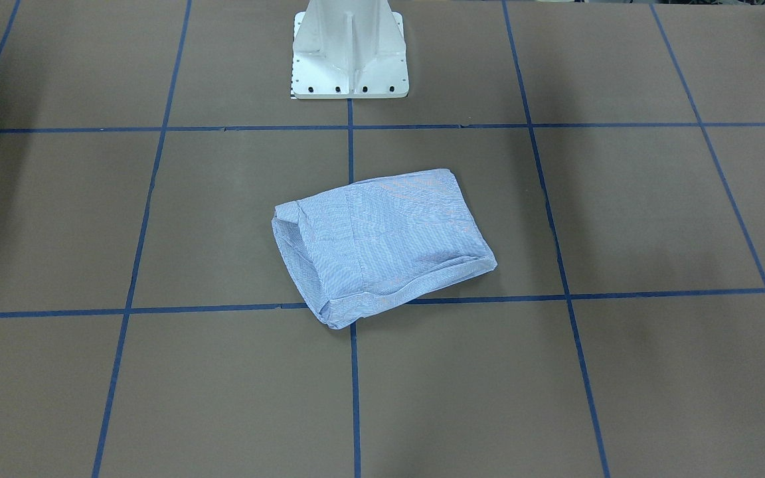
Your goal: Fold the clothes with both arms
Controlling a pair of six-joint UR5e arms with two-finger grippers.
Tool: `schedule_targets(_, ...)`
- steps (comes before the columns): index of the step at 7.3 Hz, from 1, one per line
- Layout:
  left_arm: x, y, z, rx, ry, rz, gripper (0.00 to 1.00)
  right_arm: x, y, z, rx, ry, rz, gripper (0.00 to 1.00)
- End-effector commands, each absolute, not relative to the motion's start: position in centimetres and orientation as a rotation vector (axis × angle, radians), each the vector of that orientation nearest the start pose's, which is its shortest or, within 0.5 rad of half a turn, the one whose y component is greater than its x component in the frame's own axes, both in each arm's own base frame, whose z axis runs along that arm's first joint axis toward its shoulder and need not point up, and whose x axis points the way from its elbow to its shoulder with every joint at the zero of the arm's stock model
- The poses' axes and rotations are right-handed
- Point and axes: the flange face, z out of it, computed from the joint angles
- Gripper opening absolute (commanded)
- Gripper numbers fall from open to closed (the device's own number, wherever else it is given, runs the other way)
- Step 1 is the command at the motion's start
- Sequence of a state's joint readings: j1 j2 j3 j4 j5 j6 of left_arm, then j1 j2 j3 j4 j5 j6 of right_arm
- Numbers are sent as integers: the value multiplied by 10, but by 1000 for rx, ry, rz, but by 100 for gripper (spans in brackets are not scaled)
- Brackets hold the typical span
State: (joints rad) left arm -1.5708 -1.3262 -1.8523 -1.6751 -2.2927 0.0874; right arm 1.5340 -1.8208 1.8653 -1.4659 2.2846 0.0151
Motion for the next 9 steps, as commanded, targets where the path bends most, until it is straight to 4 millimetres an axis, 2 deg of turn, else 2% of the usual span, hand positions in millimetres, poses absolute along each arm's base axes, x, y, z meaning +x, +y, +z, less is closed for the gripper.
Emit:
schedule_targets(1,-67,-398,621,165,715,134,100,53,-398,617,122,-717,-73,100)
schedule_targets(9,-67,-394,625,156,716,131,100,51,-392,619,111,-751,-72,100)
